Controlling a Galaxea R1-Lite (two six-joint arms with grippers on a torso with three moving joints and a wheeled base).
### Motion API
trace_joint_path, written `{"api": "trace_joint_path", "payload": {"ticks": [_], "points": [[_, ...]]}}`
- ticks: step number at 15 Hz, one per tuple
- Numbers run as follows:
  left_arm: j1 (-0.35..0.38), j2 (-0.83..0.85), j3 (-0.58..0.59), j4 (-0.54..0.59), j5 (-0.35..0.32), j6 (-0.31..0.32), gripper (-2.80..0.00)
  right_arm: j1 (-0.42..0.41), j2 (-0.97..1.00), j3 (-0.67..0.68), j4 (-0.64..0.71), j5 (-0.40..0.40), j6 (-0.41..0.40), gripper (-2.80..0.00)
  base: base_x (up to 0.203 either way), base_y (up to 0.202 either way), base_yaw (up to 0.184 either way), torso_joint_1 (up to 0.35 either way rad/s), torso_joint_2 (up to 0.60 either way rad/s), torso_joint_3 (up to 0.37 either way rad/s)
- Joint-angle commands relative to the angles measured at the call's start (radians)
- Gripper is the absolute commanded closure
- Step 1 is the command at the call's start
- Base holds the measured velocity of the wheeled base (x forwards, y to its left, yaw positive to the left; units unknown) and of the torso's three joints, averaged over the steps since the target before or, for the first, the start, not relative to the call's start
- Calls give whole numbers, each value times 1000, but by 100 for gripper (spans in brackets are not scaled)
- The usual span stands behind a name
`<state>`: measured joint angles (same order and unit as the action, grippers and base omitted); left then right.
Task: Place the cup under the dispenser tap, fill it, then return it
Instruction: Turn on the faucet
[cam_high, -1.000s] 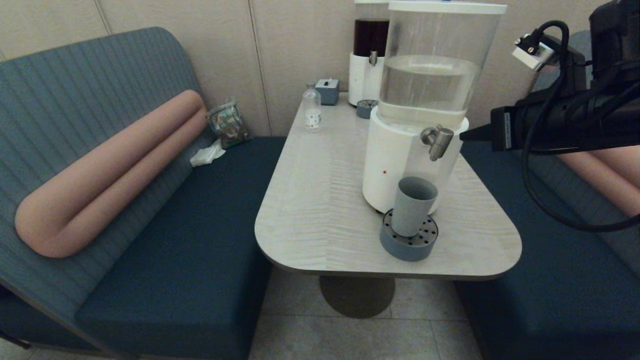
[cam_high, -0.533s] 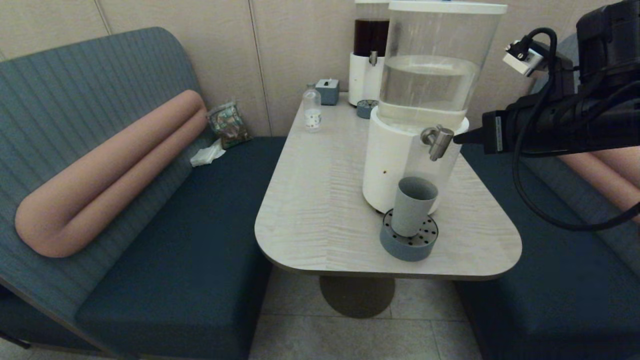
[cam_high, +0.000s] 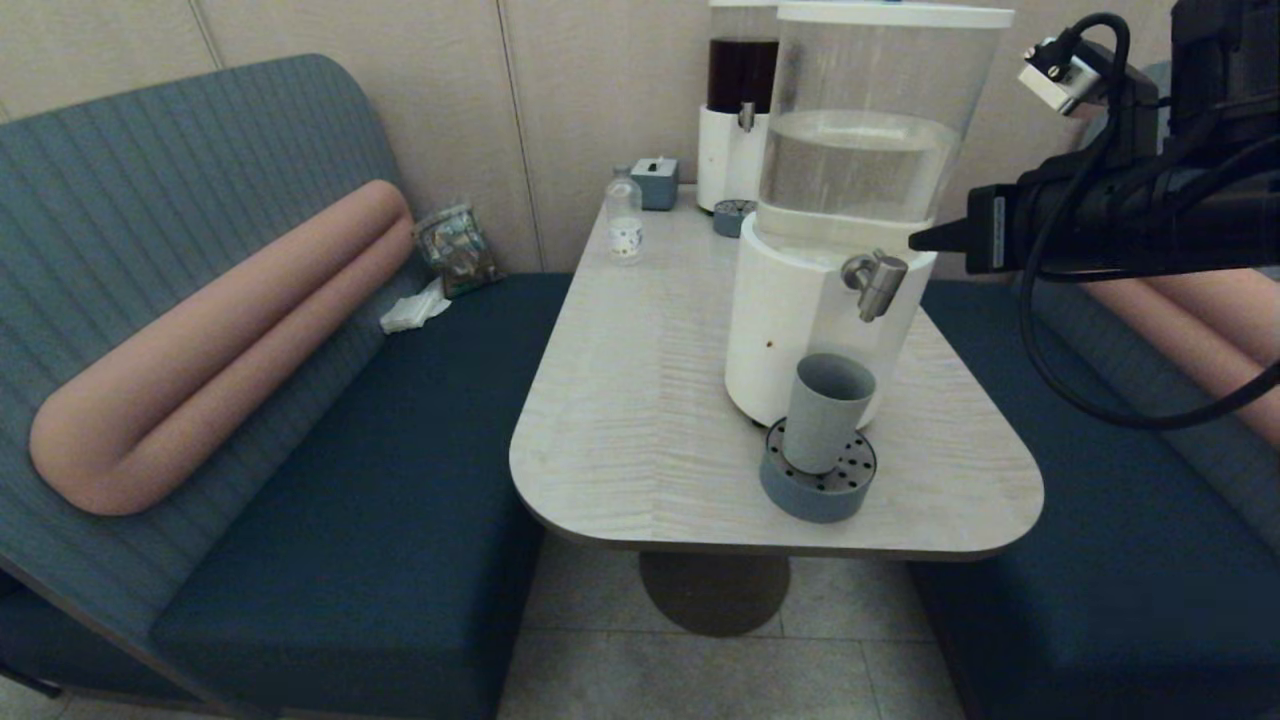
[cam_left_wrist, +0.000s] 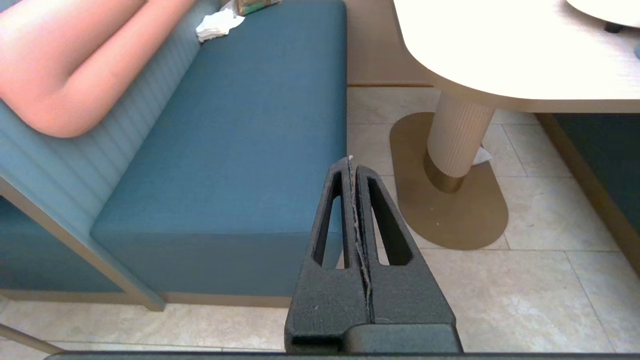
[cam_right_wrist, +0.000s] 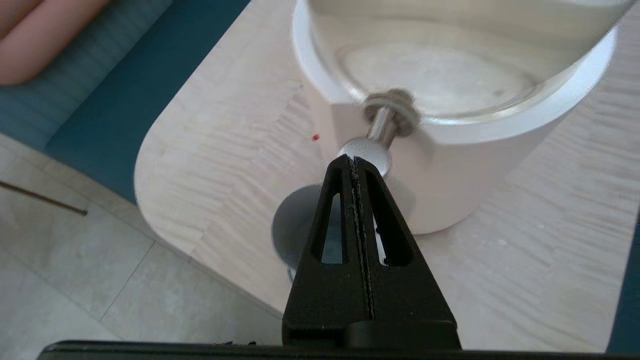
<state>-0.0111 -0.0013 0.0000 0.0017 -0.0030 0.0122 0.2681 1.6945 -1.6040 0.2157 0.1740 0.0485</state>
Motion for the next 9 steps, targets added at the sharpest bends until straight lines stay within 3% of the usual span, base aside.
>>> {"api": "trace_joint_path", "payload": {"ticks": [1,9], "points": [[0,0,0,0,0,0,0,-3,21,-14,1,1,0,0,0,0,0,0,0,0],[0,0,0,0,0,0,0,-41,120,-88,1,1,1,0,0,0,0,0,0,0]]}}
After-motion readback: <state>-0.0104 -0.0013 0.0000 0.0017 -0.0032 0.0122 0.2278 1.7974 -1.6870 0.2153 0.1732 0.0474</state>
